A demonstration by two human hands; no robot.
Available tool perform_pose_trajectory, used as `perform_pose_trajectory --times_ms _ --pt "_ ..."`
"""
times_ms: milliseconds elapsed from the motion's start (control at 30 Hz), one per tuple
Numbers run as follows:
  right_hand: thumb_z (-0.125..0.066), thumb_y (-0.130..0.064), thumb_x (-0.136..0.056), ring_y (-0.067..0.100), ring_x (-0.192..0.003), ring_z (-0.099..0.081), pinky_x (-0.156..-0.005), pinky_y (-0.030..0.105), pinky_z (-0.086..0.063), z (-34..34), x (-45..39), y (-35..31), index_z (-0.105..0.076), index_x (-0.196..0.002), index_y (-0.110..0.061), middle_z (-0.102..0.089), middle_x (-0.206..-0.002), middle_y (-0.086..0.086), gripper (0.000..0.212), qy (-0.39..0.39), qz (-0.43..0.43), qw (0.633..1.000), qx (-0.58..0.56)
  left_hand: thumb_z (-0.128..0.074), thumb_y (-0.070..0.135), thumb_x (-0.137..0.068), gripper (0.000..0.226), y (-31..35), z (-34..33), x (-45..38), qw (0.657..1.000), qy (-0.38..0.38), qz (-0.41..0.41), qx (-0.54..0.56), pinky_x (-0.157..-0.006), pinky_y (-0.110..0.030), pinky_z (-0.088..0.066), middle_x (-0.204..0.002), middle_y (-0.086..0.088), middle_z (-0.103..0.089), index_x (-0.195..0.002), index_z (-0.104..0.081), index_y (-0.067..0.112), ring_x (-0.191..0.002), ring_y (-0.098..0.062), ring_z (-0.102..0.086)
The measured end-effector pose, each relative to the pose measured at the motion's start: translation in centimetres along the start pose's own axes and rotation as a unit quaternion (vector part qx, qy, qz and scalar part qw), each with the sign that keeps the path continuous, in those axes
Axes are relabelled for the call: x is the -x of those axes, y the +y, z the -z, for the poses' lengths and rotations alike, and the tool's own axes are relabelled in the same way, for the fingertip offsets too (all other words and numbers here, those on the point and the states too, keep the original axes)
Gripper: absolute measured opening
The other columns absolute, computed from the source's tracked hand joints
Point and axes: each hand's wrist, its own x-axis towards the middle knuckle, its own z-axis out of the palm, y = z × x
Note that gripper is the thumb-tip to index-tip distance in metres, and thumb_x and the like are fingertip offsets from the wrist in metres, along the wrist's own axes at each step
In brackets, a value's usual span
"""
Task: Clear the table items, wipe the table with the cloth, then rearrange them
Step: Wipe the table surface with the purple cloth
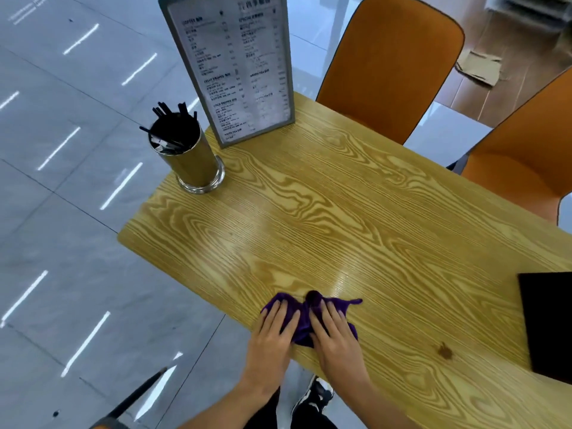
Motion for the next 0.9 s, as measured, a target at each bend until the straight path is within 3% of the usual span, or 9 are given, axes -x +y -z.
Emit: perform_pose_trajectory --times_ms 100,267,400,567,733,900 --pt "-0.039 -0.027 -0.105 0.03 -0.146 -0.036 -0.115 0.049 -0.037 -0.4 -4.3 -1.6 -0.052 -0.144 -0.011 -0.045 -0.154 0.014 0.044 -0.002 0.061 0.998 -0.002 -0.086 0.005 -0.065 0.079 -3.1 1.1 -0.5 0.998 0.032 0.047 0.004 -0.109 -0.047 -0.044 -0.145 -0.014 -0.053 -0.139 -0.058 0.015 -0.137 -0.029 -0.049" --pt "-0.066 -0.019 -0.095 0.03 -0.144 -0.04 -0.118 0.048 -0.032 -0.1 -13.2 -5.2 -0.054 -0.143 -0.012 -0.048 -0.152 0.013 0.05 -0.013 0.111 0.994 -0.014 -0.081 0.005 -0.077 0.071 -9.2 3.6 -3.4 0.992 0.082 0.096 0.002 -0.11 -0.046 -0.044 -0.147 -0.017 -0.051 -0.142 -0.054 0.014 -0.138 -0.031 -0.047" --pt "-0.052 -0.024 -0.104 0.03 -0.151 -0.024 -0.12 0.05 -0.027 0.8 -19.5 -7.5 -0.04 -0.152 -0.017 -0.033 -0.161 0.013 0.051 -0.054 0.117 0.991 -0.022 -0.074 0.01 -0.086 0.064 -13.0 5.9 -7.2 0.985 0.109 0.133 0.018 -0.111 -0.048 -0.041 -0.149 -0.02 -0.047 -0.145 -0.05 0.016 -0.139 -0.034 -0.044" --pt "-0.041 -0.027 -0.107 0.027 -0.155 -0.009 -0.124 0.045 -0.015 2.7 -25.5 -8.8 -0.026 -0.158 -0.023 -0.017 -0.167 0.009 0.053 -0.07 0.093 0.993 -0.019 -0.055 0.03 -0.101 0.056 -15.2 8.4 -12.0 0.975 0.117 0.173 0.075 -0.121 -0.043 -0.026 -0.159 -0.014 -0.034 -0.153 -0.037 0.023 -0.15 -0.028 -0.025" --pt "-0.045 -0.024 -0.105 0.025 -0.154 -0.015 -0.124 0.043 -0.018 2.7 -25.5 -8.1 -0.03 -0.156 -0.022 -0.023 -0.165 0.007 0.053 -0.037 0.071 0.996 -0.032 -0.053 0.028 -0.101 0.056 -14.0 9.0 -13.5 0.976 0.111 0.175 0.067 -0.123 -0.043 -0.02 -0.159 -0.012 -0.034 -0.154 -0.035 0.023 -0.15 -0.029 -0.024" --pt "-0.064 -0.013 -0.095 0.03 -0.147 -0.034 -0.119 0.046 -0.032 2.4 -20.9 -6.4 -0.043 -0.151 -0.018 -0.039 -0.158 0.011 0.06 -0.009 0.07 0.997 -0.029 -0.062 0.025 -0.096 0.059 -10.7 7.0 -10.8 0.981 0.09 0.162 0.058 -0.118 -0.044 -0.031 -0.154 -0.01 -0.044 -0.151 -0.042 0.023 -0.145 -0.028 -0.036"
